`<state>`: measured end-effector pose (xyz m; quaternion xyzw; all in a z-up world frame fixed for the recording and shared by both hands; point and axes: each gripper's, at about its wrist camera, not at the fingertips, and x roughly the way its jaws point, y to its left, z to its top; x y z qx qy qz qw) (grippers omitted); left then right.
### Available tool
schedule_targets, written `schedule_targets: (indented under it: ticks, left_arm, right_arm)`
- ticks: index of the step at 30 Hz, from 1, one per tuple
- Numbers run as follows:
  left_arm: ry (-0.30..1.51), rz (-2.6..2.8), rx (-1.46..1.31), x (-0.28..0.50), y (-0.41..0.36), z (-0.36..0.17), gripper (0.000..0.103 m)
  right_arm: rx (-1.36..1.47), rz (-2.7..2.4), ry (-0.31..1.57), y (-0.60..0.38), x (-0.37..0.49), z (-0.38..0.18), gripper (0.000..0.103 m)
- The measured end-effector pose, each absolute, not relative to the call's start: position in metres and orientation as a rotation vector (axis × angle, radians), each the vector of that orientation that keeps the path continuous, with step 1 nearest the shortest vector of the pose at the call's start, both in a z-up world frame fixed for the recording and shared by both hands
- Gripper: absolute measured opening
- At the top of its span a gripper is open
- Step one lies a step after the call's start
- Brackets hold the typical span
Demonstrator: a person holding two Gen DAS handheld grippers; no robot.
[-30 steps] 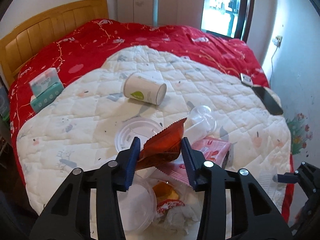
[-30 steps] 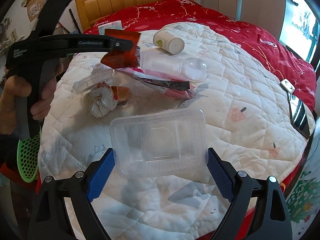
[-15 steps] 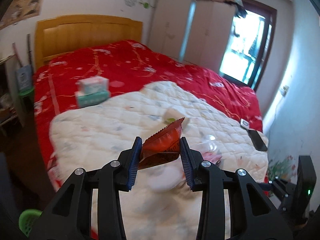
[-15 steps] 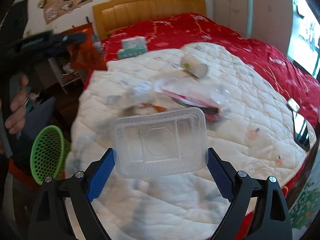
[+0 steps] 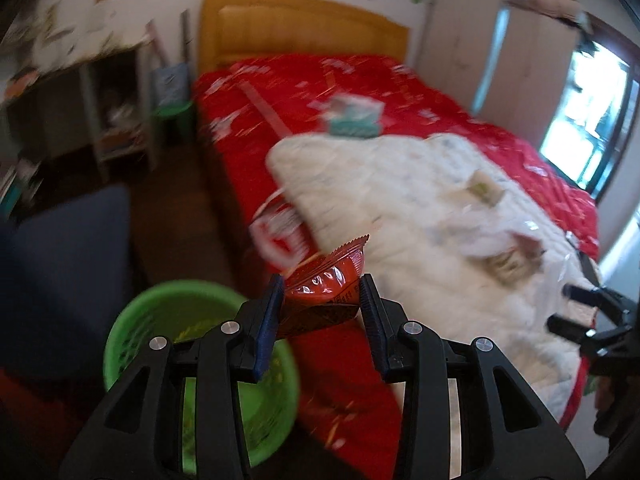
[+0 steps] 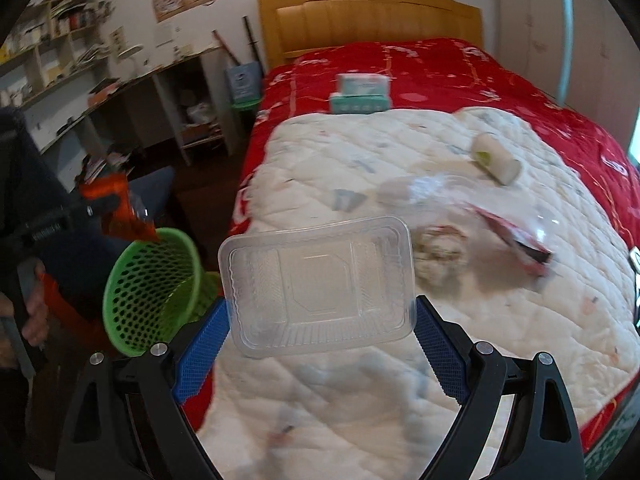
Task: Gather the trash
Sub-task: 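Carry the red wrapper with the left tool and drop it into the green basket, then move the left tool back over the bed toward the trash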
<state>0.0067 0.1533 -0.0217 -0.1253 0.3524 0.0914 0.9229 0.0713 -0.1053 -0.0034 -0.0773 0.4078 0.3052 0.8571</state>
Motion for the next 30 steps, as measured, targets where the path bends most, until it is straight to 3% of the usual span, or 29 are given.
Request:
schedule_targets:
  ticks: [3,6,10,30]
  left_arm:
    - [0.77,0.256,-0.292,-0.008,0.175,-0.041,0.042]
    - [0.802,0.294,-0.335,-0.023,0.191,-0.057,0.058]
    - [0.825,0.34,-0.385,-0.034,0.206,-0.071,0.07]
    - [0.735,0.564,-0.464,-0.127,0.256,-0.055,0.077]
  right_arm:
    - [-0.185,0.676,0.855,-0.087,0.064,-0.003,0.087]
    - [-0.202,0.705,0.854,-0.072,0.06,-0.001,0.087]
    - [-0.225,0.735,0.855,-0.055,0.056,-0.001,0.087]
    - [-0.33,0.946,0.934,0.068,0.032,-0.035,0.087]
